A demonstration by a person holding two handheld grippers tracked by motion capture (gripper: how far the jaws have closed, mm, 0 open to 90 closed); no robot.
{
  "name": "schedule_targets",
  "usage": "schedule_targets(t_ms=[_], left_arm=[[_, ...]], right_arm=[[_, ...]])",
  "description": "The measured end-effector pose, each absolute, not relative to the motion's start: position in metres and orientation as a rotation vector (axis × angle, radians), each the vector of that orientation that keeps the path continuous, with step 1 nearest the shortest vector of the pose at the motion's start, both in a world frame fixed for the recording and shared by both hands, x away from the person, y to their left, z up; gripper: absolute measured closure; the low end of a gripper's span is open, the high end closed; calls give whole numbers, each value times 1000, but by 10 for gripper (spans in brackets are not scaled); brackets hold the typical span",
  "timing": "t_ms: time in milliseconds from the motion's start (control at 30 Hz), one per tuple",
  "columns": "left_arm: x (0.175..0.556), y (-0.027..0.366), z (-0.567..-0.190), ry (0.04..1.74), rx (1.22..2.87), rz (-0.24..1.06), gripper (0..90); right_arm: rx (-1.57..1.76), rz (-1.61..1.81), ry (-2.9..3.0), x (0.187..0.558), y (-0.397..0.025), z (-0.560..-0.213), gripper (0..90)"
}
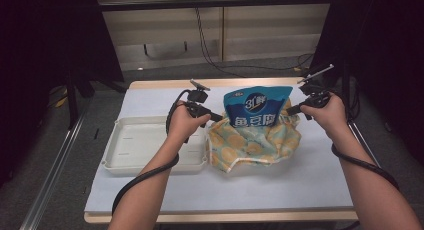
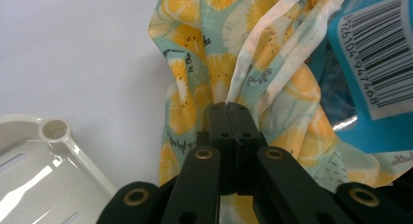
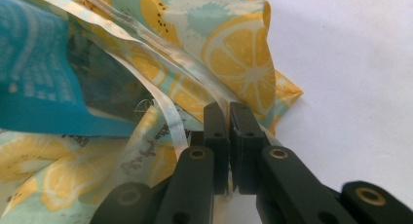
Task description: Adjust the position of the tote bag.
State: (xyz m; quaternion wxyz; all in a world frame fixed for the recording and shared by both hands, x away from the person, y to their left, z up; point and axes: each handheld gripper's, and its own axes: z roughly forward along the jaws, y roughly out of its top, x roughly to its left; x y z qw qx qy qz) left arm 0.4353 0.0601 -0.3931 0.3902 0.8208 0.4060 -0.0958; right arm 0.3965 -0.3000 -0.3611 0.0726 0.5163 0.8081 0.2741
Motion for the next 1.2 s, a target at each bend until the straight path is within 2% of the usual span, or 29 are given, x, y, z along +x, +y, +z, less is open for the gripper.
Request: schedule_targets(t_ms=[67, 467, 567, 667, 833, 1100, 1200], left_arm=[[437, 63, -395, 984, 2134, -244, 900], [432, 62, -403, 1007, 2113, -255, 875], [432, 66, -399, 994, 2130, -234, 814], [431, 69, -394, 988, 2113, -227, 802], [429, 72, -382, 985, 2089, -186, 680], [427, 79, -375, 978, 2098, -151, 549], [425, 83, -375, 987, 2091, -140, 530]], right_arm=[[1547, 837, 2431, 398, -300, -364, 864], [1558, 853, 2426, 398, -301, -372, 832], [1553, 838, 2436, 396, -301, -370, 788], [1537, 843, 2423, 394, -302, -368, 736], [1529, 833, 2409, 390, -303, -362, 658], [1513, 833, 2420, 379, -305, -353, 543], [1508, 846, 2425, 375, -309, -351, 507]])
